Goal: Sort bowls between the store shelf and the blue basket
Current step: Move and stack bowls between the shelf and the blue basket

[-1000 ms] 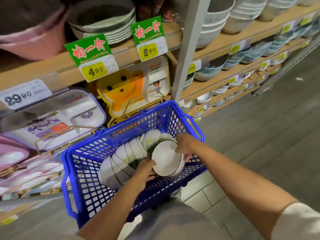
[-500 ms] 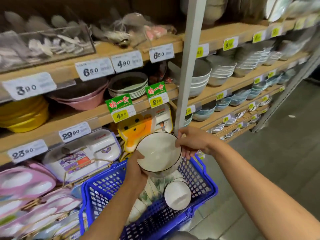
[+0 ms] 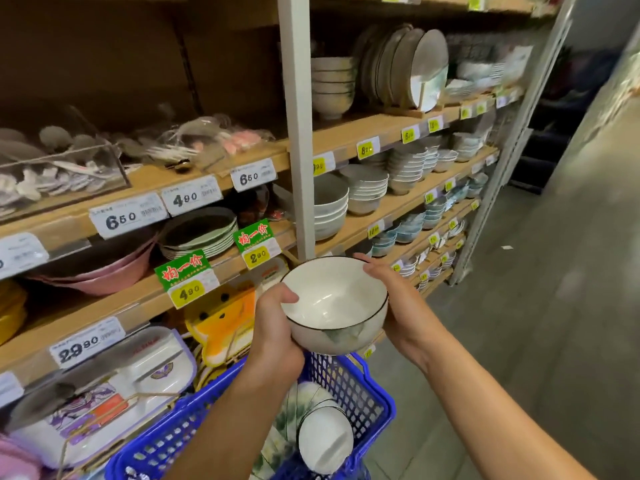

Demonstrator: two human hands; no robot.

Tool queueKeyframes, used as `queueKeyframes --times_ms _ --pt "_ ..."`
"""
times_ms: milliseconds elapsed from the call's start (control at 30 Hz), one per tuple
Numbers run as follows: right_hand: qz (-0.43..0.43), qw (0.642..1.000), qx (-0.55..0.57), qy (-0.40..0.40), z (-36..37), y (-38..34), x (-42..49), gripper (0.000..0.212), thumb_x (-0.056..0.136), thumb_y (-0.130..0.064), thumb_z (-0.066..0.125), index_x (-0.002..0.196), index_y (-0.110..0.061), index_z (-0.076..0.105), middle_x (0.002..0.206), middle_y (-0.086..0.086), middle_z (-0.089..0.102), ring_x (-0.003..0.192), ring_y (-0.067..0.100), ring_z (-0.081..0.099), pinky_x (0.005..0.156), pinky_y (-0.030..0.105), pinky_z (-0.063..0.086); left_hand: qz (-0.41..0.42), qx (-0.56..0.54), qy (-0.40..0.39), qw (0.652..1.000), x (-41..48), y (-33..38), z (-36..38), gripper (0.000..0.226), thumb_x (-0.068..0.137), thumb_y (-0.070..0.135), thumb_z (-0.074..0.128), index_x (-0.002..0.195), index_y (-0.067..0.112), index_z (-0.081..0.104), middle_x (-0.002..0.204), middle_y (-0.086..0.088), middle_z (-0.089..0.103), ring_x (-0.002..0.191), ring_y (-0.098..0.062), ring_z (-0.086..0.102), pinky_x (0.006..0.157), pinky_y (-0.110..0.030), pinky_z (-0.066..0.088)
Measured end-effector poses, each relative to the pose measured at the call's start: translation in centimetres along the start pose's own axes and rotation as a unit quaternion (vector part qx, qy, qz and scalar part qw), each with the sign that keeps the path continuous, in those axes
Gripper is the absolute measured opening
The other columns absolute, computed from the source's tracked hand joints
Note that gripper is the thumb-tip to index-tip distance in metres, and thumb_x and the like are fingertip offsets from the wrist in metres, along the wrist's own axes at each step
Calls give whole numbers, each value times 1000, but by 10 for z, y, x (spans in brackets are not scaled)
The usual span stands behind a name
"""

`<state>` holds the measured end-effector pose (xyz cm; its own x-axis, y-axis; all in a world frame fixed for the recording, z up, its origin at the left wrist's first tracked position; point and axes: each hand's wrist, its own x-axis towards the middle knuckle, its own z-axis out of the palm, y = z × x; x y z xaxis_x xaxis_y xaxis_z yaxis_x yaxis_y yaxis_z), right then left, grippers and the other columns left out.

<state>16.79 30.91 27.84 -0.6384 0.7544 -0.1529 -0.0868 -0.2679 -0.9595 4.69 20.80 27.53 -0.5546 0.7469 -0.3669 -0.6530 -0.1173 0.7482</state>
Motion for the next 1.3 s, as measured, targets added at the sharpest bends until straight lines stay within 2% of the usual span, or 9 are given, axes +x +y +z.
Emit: queueKeyframes --times_ms 100,233,367,500,633,700,900,1100,1300 --pt "-7 995 89 37 -27 -10 -4 29 92 -27 48 111 -27 70 108 2 74 100 20 69 78 32 54 -7 20 -21 1000 -2 -10 36 53 66 15 45 114 9 66 106 -17 73 96 -39 64 82 -47 53" --pt "-21 988 135 73 -76 -31 -7 33 90 -18 45 109 -20 72 105 6 75 98 24 69 79 35 54 4 46 -34 998 4 -30 90 65 53 19 51 115 10 66 104 -15 73 101 -39 64 82 -47 53" --pt "-37 984 142 100 -140 -59 -2 37 88 -15 42 113 -18 70 108 9 73 102 30 66 79 37 55 8 65 -42 997 12 -59 158 52 69 14 45 116 9 66 109 -17 72 106 -40 62 93 -51 48" --pt "-53 982 131 125 -203 -83 9 35 87 -16 44 107 -19 73 107 9 73 100 30 66 77 38 55 8 58 -47 997 24 -89 220 43 75 12 43 111 8 67 107 -17 72 99 -38 64 93 -51 50" --pt "-55 980 130 140 -254 -103 20 36 85 -16 45 107 -19 73 106 6 74 97 28 68 71 34 56 -7 54 -57 997 37 -113 266 33 78 11 44 99 9 69 90 -12 75 89 -34 65 89 -47 51" --pt "-52 979 135 142 -272 -110 24 37 85 -16 44 110 -18 72 105 7 74 95 27 68 68 32 56 -14 57 -63 996 42 -119 285 38 76 12 44 105 8 68 98 -15 74 93 -36 64 91 -49 50" --pt "-53 975 156 149 -311 -127 53 36 85 -15 44 105 -18 73 94 5 76 81 24 69 57 29 55 -10 67 -68 995 72 -131 328 40 76 12 44 109 7 67 100 -15 74 96 -36 64 91 -50 50" --pt "-53 975 147 158 -327 -147 102 38 84 -14 43 110 -15 71 113 14 70 100 34 64 76 39 53 -2 64 -78 995 123 -125 355 49 74 13 46 119 7 64 114 -18 70 110 -39 62 101 -57 44" --pt "-54 979 137 141 -326 -169 169 34 85 -16 45 108 -15 70 105 12 71 90 30 64 71 36 51 20 47 -79 996 184 -101 371 40 73 14 45 106 12 69 99 -12 75 95 -34 66 88 -49 51"
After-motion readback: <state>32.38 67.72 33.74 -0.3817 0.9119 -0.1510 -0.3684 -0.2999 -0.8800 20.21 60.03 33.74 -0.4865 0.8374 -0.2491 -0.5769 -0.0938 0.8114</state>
